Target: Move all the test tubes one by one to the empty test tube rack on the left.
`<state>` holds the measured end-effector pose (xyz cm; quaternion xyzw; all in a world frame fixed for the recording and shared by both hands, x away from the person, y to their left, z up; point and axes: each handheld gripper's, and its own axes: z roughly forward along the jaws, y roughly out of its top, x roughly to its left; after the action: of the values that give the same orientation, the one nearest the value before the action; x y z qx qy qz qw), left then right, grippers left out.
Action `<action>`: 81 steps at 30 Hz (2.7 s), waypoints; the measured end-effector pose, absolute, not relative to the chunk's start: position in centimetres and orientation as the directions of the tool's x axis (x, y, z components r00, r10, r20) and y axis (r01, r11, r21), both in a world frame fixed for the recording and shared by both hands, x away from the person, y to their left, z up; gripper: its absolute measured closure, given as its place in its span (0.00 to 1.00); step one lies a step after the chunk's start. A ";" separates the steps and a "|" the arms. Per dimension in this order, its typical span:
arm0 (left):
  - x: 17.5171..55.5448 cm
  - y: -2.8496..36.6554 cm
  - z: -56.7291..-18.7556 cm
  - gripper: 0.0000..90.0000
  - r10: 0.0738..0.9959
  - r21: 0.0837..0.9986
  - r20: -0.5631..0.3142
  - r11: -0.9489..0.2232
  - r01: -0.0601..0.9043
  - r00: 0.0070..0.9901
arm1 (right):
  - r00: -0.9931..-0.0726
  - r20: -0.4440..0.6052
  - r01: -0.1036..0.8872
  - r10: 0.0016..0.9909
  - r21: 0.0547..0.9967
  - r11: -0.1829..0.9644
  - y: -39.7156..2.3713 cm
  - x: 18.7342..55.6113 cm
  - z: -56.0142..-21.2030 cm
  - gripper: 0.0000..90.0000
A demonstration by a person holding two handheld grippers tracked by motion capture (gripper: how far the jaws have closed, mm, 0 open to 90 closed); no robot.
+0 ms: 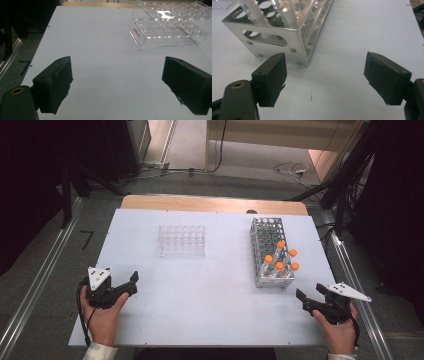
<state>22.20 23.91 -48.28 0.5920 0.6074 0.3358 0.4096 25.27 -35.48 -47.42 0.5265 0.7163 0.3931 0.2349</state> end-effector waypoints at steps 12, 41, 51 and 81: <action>22.2 23.7 -48.3 0.11 0.994 0.893 -0.096 0.066 0.445 0.044 | -0.380 0.062 0.527 0.923 0.834 0.161 -34.1 26.0 -46.3 0.26; 22.2 23.7 -48.4 0.11 0.994 0.893 -0.105 0.075 0.444 0.043 | -0.452 0.009 0.438 0.892 0.874 0.212 -31.4 28.6 -45.7 0.73; 22.2 23.7 -48.4 0.11 0.993 0.893 -0.105 0.072 0.444 0.049 | -0.453 0.004 0.428 0.891 0.878 0.214 -31.2 28.9 -45.6 0.80; 22.2 23.1 -48.4 0.12 0.990 0.891 -0.107 0.057 0.451 0.088 | -0.489 0.018 0.338 0.872 0.926 0.171 -31.9 24.8 -40.5 0.80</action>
<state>22.21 23.08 -48.40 0.6067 0.5938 0.3219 0.4192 24.78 -31.86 -40.51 0.4236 0.7138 0.4850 0.2755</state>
